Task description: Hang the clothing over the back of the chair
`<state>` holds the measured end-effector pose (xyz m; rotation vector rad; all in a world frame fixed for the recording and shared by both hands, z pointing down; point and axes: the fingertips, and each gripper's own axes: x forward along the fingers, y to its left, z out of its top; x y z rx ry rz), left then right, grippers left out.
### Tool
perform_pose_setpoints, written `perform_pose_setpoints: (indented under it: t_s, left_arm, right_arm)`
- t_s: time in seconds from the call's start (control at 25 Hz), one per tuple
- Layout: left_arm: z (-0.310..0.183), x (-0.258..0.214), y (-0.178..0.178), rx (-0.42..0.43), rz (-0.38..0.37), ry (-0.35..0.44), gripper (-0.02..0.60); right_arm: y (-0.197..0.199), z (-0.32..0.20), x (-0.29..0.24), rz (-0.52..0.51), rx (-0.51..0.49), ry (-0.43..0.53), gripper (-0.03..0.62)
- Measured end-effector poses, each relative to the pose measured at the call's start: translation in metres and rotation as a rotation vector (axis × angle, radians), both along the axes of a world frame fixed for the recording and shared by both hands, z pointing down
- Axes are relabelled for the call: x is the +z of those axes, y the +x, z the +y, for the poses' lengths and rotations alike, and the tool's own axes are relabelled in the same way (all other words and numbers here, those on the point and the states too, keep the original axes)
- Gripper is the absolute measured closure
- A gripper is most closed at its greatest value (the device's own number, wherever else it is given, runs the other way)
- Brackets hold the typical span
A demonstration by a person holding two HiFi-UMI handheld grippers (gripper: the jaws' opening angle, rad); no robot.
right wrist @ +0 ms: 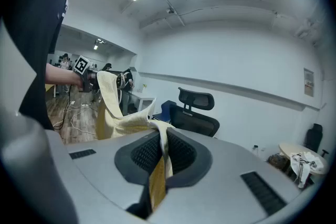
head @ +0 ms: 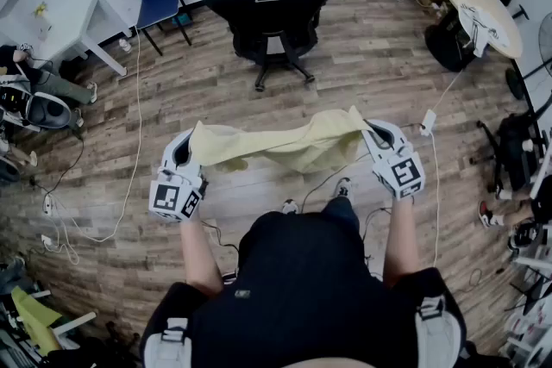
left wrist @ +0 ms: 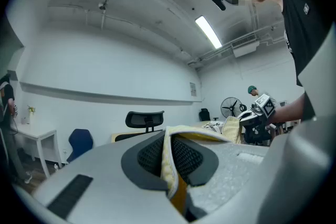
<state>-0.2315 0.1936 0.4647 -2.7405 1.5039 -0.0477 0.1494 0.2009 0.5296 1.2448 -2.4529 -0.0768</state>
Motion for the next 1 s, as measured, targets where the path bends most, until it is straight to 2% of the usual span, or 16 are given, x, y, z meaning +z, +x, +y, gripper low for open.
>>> perform_pose_setpoints:
  t_s: [0.64,1.0]
  left_arm:
    - [0.0049,0.0001,0.0096,0.029,-0.007,-0.002,0.578]
    - [0.0070,-0.0039,0.0048,0.015,-0.009,-0.009,0.578]
  right_arm:
    - [0.0030,0.0045,0.0009,-0.003,0.015,-0.013,0.592]
    - [0.0017,0.0015,-0.0051,-0.013,0.005,-0.014,0.592]
